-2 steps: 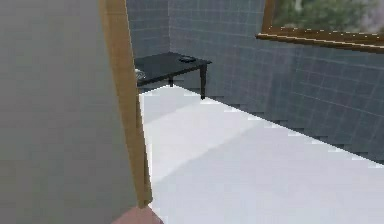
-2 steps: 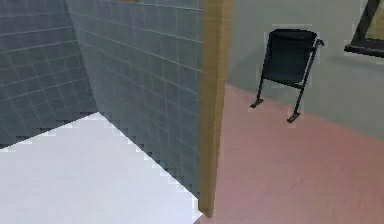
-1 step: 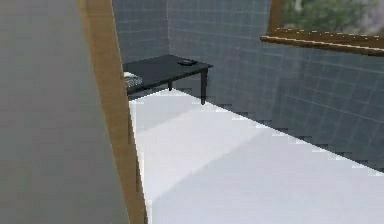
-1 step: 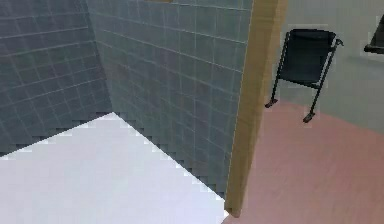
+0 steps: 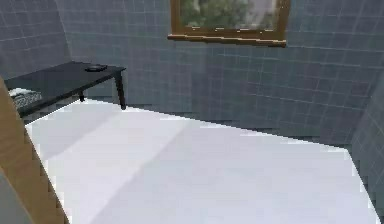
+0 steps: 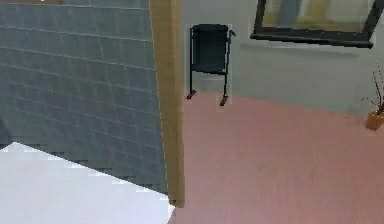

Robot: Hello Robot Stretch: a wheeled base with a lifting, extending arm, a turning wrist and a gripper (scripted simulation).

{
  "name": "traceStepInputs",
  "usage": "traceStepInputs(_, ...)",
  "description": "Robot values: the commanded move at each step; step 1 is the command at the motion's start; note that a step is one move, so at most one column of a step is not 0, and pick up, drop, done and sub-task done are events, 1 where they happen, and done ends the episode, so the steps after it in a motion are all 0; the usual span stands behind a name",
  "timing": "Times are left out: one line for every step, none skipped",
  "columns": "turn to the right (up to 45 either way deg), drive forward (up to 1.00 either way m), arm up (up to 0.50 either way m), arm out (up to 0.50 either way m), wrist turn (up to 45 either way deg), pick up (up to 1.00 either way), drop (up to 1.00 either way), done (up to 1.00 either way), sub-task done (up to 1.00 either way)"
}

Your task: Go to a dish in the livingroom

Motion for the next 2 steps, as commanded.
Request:
traceStepInputs(0.0,0.9,0.0,0.0,0.0,0.0,0.0,0.0,0.0)
traceStepInputs(42.0,0.0,0.0,0.0,0.0,0.0,0.0,0.0,0.0)
